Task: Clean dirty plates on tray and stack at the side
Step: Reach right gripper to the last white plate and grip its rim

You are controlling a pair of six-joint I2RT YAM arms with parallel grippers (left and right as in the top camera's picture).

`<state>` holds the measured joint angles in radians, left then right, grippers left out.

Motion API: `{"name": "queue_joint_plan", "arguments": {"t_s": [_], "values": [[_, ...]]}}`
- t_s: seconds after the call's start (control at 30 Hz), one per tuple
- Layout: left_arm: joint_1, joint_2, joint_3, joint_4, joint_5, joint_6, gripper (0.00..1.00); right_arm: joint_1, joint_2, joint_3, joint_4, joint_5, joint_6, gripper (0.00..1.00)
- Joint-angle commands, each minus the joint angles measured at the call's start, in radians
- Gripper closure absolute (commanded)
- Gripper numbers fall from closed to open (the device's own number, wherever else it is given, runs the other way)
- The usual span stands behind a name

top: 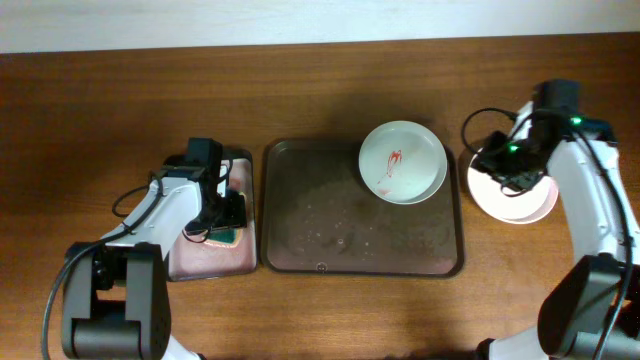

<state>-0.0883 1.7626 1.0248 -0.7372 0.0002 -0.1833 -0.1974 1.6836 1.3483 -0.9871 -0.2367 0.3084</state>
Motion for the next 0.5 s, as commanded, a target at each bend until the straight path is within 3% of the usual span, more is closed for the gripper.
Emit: {"name": "queue_joint_plan", "arguments": {"t_s": [0.0,0.3,0.47], "values": [[0.002,0.003,0.007,0.002,0.004,-0.002,0.29,0.085,0.012,-0.069,0.066,0.07,0.001,0.52],[0.002,0.003,0.007,0.002,0.004,-0.002,0.29,0.181,0.014,-0.32,0.468,0.09,0.048,0.53],[0.002,0.003,0.007,-0.001,0.004,-0.002,0.29,0.211,0.054,-0.375,0.542,0.092,0.048,0.64]]}}
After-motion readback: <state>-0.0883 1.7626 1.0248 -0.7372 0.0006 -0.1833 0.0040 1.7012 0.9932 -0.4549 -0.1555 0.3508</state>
